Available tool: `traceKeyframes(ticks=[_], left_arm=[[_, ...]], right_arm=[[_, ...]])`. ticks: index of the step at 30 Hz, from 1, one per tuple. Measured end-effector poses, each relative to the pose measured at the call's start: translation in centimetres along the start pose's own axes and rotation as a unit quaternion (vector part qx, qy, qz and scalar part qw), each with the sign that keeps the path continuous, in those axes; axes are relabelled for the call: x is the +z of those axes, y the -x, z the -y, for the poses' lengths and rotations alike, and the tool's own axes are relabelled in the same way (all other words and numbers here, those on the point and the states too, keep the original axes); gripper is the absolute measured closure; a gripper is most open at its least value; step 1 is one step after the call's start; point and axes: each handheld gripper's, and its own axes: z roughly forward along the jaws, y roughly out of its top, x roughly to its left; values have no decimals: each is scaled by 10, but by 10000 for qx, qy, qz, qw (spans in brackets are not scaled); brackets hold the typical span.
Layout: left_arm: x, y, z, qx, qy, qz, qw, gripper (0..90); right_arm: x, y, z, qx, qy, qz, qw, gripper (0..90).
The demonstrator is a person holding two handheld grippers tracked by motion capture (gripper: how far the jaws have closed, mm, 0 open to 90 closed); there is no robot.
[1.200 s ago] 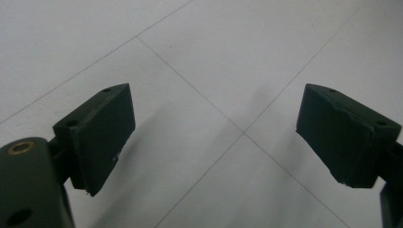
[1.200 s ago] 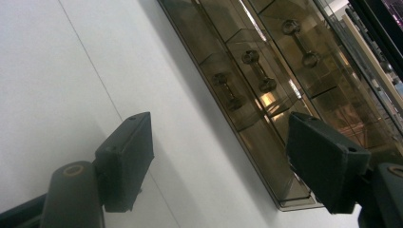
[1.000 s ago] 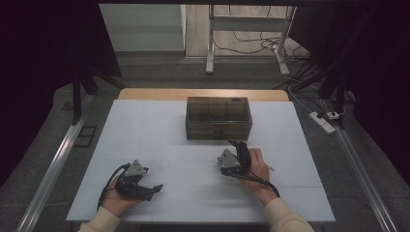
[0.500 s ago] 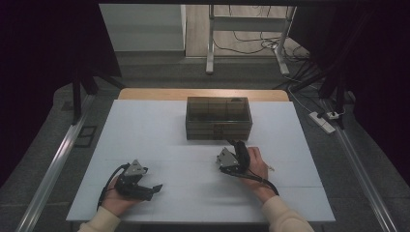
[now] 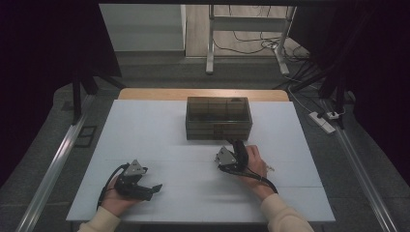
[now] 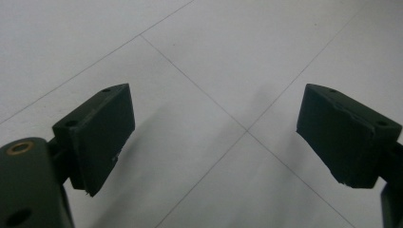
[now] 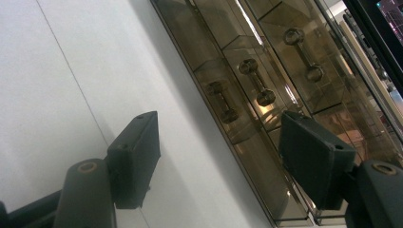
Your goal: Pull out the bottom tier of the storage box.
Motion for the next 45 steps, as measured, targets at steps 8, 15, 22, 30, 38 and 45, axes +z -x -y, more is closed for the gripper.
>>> traceKeyframes(ticks=[8,15,22,30,38,45], left_arm=[[0,0,0,12,5,-9,10000,120],[0,0,0,9,-2,-6,10000,120],[-1,0,1,26,-4,-4,10000,120],[0,-1,1,23,-4,3,10000,120],[0,-1,1,30,-10,1,10000,120],[0,-1,1,27,-10,4,10000,120]], right_arm=[[3,1,-1,-59,-20,15,10000,307],[6,0,-2,-140,-37,66,9999,326],[7,0,-2,-220,-30,94,9997,364],[9,0,-2,-247,-55,160,9996,399],[11,0,-1,-299,-77,186,9994,420],[14,-1,-2,-429,-81,235,9988,445]])
